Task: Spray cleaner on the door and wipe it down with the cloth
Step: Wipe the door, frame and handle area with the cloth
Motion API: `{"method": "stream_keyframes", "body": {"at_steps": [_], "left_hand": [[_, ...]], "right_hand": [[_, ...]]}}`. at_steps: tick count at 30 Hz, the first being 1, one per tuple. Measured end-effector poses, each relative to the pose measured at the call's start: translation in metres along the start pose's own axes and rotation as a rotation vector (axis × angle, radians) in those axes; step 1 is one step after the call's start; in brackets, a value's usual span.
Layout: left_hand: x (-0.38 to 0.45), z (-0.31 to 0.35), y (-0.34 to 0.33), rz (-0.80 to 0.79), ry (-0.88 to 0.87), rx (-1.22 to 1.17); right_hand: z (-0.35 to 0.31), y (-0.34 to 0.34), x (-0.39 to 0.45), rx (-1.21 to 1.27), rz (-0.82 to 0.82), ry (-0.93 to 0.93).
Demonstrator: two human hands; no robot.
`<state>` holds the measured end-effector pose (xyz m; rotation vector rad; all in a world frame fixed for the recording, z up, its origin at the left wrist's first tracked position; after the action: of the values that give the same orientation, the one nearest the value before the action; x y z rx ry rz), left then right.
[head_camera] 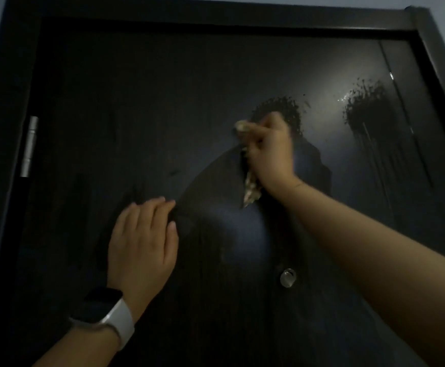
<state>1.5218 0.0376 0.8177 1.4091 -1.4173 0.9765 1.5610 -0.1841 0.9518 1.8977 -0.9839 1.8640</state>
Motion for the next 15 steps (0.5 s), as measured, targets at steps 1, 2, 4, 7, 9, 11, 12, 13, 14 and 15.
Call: {"method": "stream_keyframes", "body": {"at_steps": [1, 2, 4, 7, 9, 11, 12, 13, 14, 15], "left_hand": [[0.010, 0.001, 0.002, 0.013, 0.012, 0.025], [0.023, 0.001, 0.004, 0.031, 0.028, 0.043], [0.052, 0.002, 0.008, 0.071, 0.036, 0.054], [0.098, 0.005, 0.011, 0.088, -0.005, 0.054], [0.125, 0.002, 0.008, 0.074, -0.013, 0.060], [0.150, -0.004, 0.002, 0.072, -0.013, 0.065], [0.162, -0.007, -0.001, 0.076, -0.014, 0.065], [0.172, -0.009, -0.004, 0.083, -0.012, 0.060], [0.180, -0.012, -0.007, 0.089, 0.002, 0.049], [0.186, -0.015, -0.009, 0.095, 0.026, 0.033]], "right_hand": [[-0.016, -0.008, -0.015, -0.013, -0.067, 0.121], [-0.030, -0.012, -0.027, -0.028, -0.119, 0.249], [-0.035, -0.011, -0.029, -0.066, -0.174, 0.408], [0.000, 0.012, 0.008, -0.108, -0.118, 0.329], [0.039, 0.037, 0.041, -0.125, -0.025, 0.158], [0.070, 0.053, 0.068, -0.148, 0.058, -0.064], [0.076, 0.051, 0.076, -0.153, 0.095, -0.148], [0.073, 0.044, 0.079, -0.158, 0.116, -0.193], [0.060, 0.033, 0.077, -0.150, 0.105, -0.190], [0.041, 0.017, 0.070, -0.131, 0.066, -0.128]]}}
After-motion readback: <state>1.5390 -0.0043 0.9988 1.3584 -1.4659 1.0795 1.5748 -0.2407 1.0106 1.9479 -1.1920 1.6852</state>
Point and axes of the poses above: each hand's wrist, its own x-axis towards the middle knuckle, its own y-axis out of the back of the hand, z = x × y, the point moved 6 cm from there along x, towards the middle knuckle, and after that the axes turned 9 degrees about -y, right-handed, at the moved point
